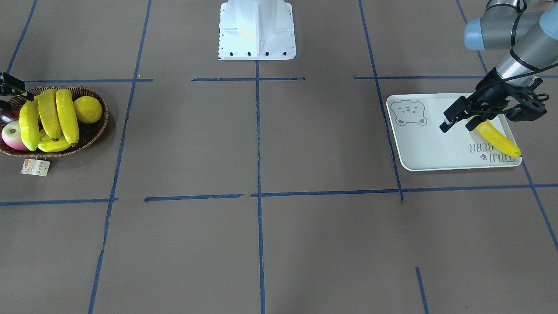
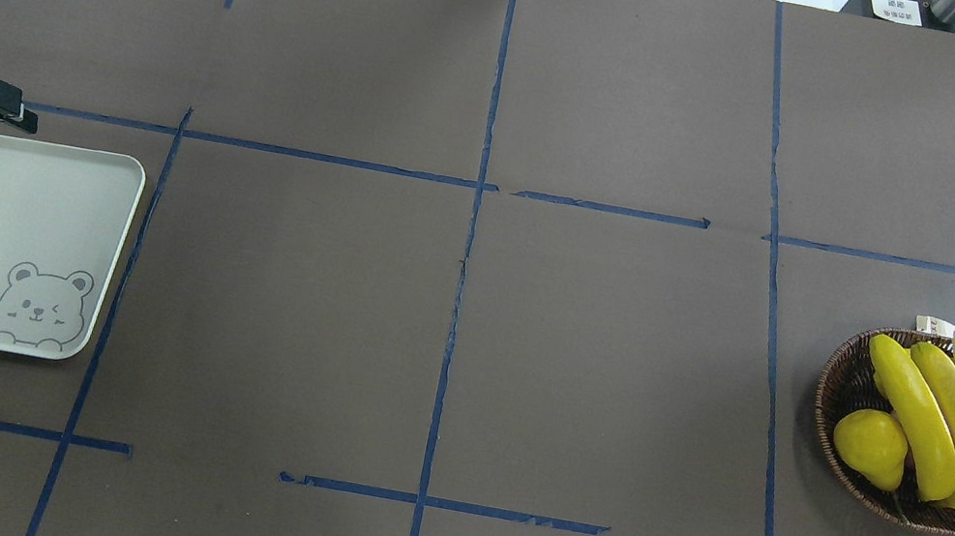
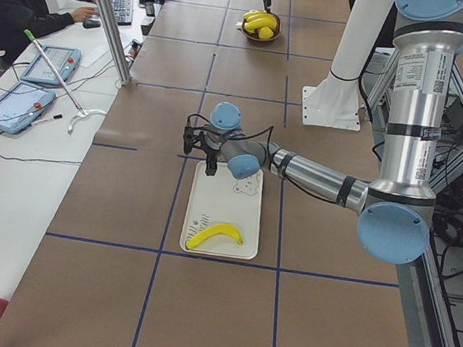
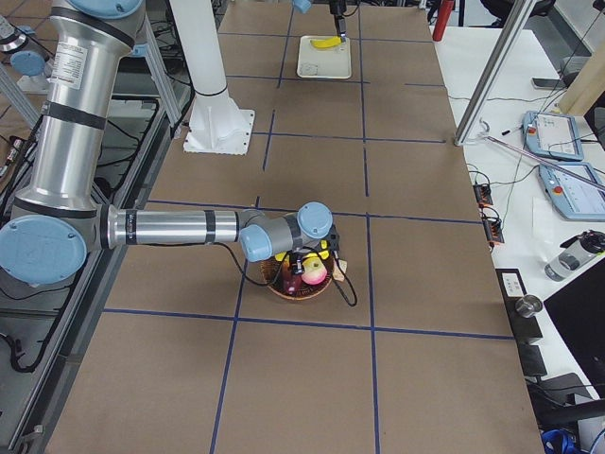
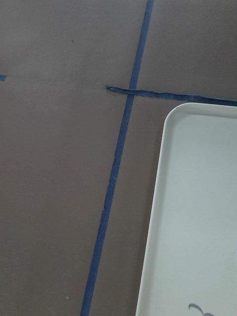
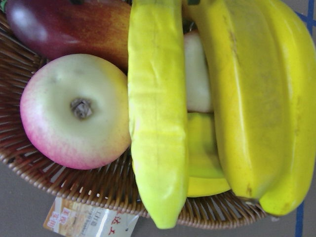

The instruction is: Transfer all bananas from basket to plate

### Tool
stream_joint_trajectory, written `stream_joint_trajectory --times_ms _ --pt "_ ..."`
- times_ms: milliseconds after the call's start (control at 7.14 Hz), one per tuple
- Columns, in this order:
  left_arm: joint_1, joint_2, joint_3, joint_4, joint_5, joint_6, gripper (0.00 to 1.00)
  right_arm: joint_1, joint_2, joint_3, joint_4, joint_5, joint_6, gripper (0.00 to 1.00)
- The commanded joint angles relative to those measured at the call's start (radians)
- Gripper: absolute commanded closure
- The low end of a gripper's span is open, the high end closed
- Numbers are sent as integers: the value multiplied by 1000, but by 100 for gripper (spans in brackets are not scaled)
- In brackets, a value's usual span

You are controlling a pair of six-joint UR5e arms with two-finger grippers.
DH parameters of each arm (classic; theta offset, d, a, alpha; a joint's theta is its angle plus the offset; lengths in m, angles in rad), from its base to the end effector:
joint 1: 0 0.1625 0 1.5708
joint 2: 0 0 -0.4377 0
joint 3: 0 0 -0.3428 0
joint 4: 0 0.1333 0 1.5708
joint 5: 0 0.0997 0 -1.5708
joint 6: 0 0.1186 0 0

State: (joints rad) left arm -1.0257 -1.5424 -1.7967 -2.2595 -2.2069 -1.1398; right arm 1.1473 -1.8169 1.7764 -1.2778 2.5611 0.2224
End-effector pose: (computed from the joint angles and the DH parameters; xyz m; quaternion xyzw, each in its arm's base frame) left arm 0.1851 -0.4265 0.5159 0.0602 0.4920 -0.1232 0.8597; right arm -0.1122 -0.3319 0.6390 -0.0445 -0.4822 -0.1472 0.8625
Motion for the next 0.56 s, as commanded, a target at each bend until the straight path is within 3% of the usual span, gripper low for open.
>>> stream_joint_trajectory --times_ms 0,420 --pt "0 -4 2 0 1 0 1 -15 1 -2 0 1 0 24" --pt "1 -4 2 0 -1 0 0 -23 1 -12 0 1 0 26"
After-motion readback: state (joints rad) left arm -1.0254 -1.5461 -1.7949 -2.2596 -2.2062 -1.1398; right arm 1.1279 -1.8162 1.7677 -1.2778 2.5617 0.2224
